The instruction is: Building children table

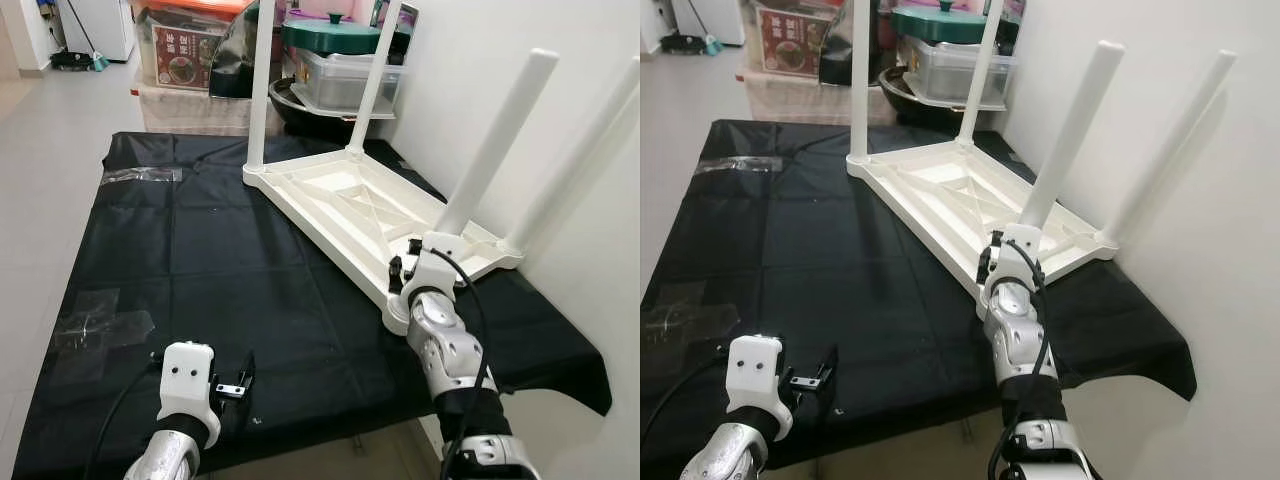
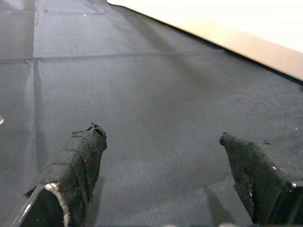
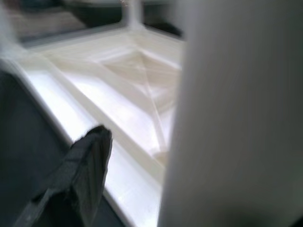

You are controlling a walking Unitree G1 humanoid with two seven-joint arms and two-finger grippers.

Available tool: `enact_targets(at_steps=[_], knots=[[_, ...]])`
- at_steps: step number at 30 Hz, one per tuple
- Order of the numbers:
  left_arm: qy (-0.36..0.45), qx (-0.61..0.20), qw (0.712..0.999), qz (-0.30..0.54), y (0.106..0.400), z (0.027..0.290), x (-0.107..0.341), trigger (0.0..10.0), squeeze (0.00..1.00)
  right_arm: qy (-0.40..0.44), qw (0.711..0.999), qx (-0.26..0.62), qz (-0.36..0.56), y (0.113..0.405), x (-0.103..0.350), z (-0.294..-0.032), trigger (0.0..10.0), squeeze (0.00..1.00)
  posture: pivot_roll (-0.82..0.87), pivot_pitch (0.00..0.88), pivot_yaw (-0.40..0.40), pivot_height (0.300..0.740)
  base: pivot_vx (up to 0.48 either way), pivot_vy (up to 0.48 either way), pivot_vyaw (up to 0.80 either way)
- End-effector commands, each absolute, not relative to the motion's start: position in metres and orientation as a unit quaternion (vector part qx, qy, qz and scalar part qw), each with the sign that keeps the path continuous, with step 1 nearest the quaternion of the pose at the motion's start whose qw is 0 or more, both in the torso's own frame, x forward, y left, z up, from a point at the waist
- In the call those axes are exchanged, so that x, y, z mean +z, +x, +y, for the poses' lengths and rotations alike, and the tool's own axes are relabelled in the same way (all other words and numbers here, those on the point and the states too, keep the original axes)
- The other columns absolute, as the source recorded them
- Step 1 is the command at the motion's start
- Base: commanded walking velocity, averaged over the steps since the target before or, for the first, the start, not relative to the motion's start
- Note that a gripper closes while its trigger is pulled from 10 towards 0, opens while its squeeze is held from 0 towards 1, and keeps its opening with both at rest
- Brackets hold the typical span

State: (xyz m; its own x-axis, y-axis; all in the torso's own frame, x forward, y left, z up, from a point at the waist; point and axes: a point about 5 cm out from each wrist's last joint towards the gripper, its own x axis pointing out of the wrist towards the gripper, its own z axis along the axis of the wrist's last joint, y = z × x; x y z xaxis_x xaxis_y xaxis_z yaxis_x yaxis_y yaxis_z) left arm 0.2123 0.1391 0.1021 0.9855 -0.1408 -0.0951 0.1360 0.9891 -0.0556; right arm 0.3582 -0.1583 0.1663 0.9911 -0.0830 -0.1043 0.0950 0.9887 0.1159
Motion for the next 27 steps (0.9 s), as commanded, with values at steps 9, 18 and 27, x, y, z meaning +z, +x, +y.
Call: enact_targets(at_steps=[9, 18, 27], knots=[[-0.027, -0.073, 0.995, 0.058, 0.213, 0.135, 0.097, 10.0, 0.00, -0.004, 0.958, 0.288, -0.002, 0.342, 0.173, -0.141, 10.0, 0.00, 0.17, 0.000, -0.171, 0.740, 0.000, 0.000, 0.00], [-0.021, -0.072, 0.996, 0.054, 0.213, 0.134, 0.099, 10.0, 0.00, -0.018, 0.939, 0.338, 0.061, 0.348, 0.138, -0.116, 0.0, 0.00, 0.20, 0.000, -0.191, 0.740, 0.000, 0.000, 0.00], [-0.020, -0.072, 0.996, 0.056, 0.212, 0.135, 0.098, 10.0, 0.00, 0.052, 0.974, -0.088, 0.201, 0.358, 0.104, -0.170, 0.0, 0.00, 0.19, 0.000, -0.176, 0.740, 0.000, 0.000, 0.00]])
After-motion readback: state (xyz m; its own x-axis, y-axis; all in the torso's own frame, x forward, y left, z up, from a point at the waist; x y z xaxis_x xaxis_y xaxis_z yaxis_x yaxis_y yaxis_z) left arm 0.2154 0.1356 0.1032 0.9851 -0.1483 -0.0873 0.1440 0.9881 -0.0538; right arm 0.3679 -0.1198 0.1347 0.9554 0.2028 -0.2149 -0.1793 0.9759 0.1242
